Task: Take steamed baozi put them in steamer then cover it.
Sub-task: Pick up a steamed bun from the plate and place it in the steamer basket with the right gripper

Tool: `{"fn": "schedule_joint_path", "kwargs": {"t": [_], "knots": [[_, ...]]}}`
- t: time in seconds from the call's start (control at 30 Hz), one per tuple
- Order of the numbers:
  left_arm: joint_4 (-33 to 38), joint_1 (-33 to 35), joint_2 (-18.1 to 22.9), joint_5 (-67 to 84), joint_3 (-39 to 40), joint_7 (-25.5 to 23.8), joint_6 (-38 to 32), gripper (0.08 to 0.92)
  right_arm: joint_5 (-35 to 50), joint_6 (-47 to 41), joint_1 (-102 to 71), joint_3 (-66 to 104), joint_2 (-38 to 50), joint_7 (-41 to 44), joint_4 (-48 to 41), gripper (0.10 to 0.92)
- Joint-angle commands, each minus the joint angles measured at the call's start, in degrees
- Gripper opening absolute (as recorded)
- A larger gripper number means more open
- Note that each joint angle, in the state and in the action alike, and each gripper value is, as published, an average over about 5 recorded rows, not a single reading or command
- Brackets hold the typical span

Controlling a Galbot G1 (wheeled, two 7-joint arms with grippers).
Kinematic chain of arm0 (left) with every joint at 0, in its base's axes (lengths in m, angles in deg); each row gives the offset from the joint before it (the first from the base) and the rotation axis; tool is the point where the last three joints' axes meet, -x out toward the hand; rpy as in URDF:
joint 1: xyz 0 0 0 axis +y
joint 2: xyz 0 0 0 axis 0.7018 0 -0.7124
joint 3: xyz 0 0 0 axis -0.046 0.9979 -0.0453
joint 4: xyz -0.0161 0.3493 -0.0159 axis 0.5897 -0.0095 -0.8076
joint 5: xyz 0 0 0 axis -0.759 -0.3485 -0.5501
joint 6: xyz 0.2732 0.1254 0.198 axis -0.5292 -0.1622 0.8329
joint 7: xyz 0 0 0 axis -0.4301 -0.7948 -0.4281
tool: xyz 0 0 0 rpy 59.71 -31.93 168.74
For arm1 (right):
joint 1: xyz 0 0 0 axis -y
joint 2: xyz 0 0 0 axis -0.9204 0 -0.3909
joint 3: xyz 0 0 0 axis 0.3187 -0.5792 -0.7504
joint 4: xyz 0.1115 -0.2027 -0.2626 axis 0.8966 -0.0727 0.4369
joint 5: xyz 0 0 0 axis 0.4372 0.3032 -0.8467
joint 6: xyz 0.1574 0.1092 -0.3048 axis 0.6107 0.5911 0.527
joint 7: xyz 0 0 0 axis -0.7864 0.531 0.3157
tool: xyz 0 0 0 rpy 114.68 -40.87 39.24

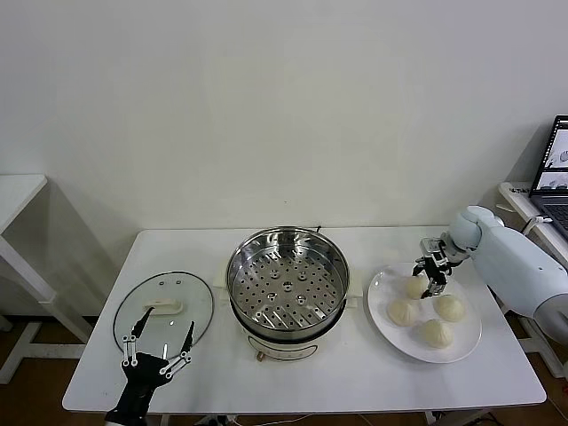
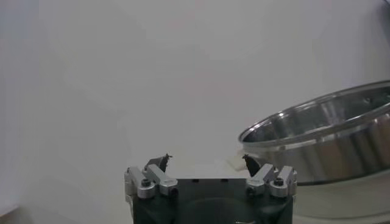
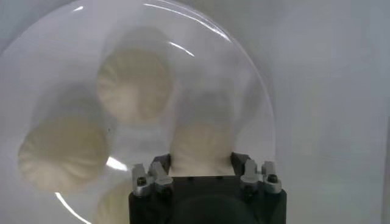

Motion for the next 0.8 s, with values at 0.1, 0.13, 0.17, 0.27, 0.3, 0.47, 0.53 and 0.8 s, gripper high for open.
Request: {"fn": "schedule_joint_path", "kwargs": {"t": [0.1, 0.13, 0.17, 0.27, 0.3, 0.47, 0.53, 0.8], "knots": [[0.53, -0.26, -0.05, 0.16, -0.16, 0.23, 0.41, 0.823, 0.79, 1.89, 2.12, -0.89, 2.08, 0.05, 5.96, 0.652], [0.64, -0.27, -0.08, 0.17, -0.16, 0.25, 0.44, 0.823, 1.2, 3.09, 3.28, -1.29, 2.68, 0.32, 7.78, 0.652], [0.74, -0.27, -0.12, 0.19, -0.14, 0.25, 0.47, 0.823, 1.6, 4.87, 4.74, -1.72, 3.07, 0.58, 9.45, 0.653], [1.14, -0.27, -0.21, 0.21, -0.03, 0.26, 0.54, 0.823, 3.75, 11.86, 11.1, -4.15, 3.37, 2.18, 13.94, 0.653], [1.28, -0.24, -0.22, 0.21, 0.01, 0.25, 0.54, 0.823, 4.89, 14.25, 13.79, -5.71, 3.09, 2.74, 15.41, 0.653], [1.7, -0.08, -0.21, 0.2, 0.27, 0.22, 0.5, 0.823, 9.09, 23.03, 24.56, -13.67, -1.13, 4.17, 20.0, 0.653], [1.82, 0.07, -0.17, 0.19, 0.35, 0.21, 0.45, 0.823, 9.63, 26.07, 27.36, -15.38, -3.82, 4.61, 20.54, 0.653], [2.84, 0.77, -0.23, 0.2, 0.29, 0.3, 0.3, 0.823, 9.88, 32.17, 33.38, -19.67, -13.29, 6.99, 23.87, 0.653]]}}
